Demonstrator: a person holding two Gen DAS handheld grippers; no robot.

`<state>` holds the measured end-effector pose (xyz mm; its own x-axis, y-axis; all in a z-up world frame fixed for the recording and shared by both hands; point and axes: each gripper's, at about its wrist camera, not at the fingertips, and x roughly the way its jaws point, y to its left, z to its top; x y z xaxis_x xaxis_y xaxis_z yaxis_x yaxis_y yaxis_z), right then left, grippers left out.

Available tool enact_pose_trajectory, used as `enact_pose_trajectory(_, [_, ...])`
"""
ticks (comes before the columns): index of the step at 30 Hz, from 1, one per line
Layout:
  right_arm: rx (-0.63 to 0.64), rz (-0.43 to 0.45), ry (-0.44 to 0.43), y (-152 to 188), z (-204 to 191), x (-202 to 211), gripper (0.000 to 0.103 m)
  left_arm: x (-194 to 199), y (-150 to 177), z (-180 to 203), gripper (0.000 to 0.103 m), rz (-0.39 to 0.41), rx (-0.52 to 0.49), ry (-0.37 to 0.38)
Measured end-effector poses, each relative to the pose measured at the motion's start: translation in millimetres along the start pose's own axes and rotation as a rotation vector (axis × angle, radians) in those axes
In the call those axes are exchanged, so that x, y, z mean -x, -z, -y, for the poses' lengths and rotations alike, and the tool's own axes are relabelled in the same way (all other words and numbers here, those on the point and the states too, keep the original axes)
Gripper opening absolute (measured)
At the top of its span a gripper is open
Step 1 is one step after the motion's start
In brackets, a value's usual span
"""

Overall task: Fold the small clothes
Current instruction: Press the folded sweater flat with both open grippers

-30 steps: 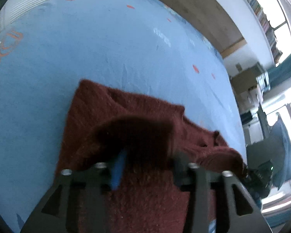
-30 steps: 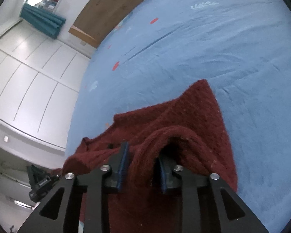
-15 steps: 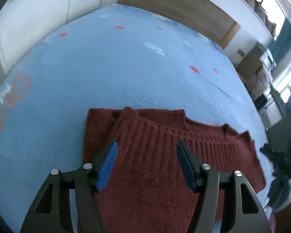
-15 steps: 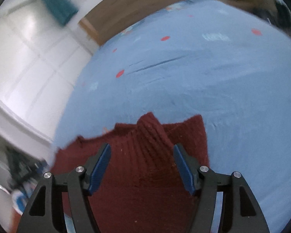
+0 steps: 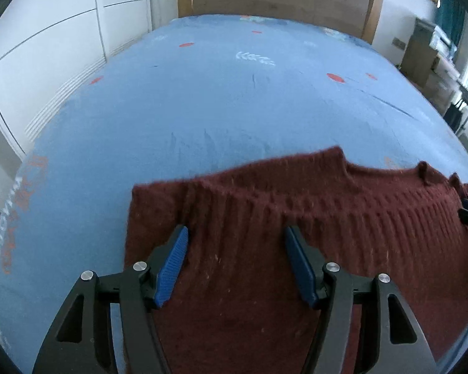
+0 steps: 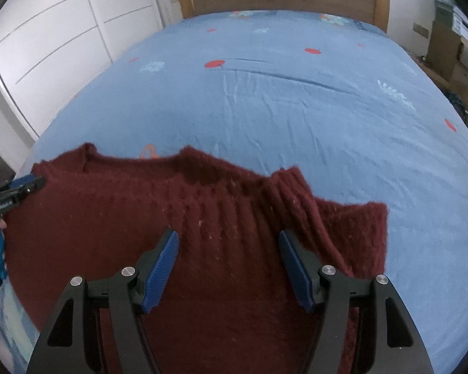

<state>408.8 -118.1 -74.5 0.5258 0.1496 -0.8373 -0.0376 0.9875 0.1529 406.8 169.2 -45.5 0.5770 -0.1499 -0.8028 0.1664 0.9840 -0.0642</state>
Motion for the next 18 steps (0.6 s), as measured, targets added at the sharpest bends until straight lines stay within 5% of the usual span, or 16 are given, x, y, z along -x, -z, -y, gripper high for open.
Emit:
enact_pose_trajectory(11, [0.023,0.025,0.01,56,7,28,0.068,41,61,-12,0.062,0.026,0.018,0.057])
enact_pose_trajectory(18, [0.014,-0.008,0.023,63,3,49,0.068,76,53,-2,0.061,0.048,0.027,0.018])
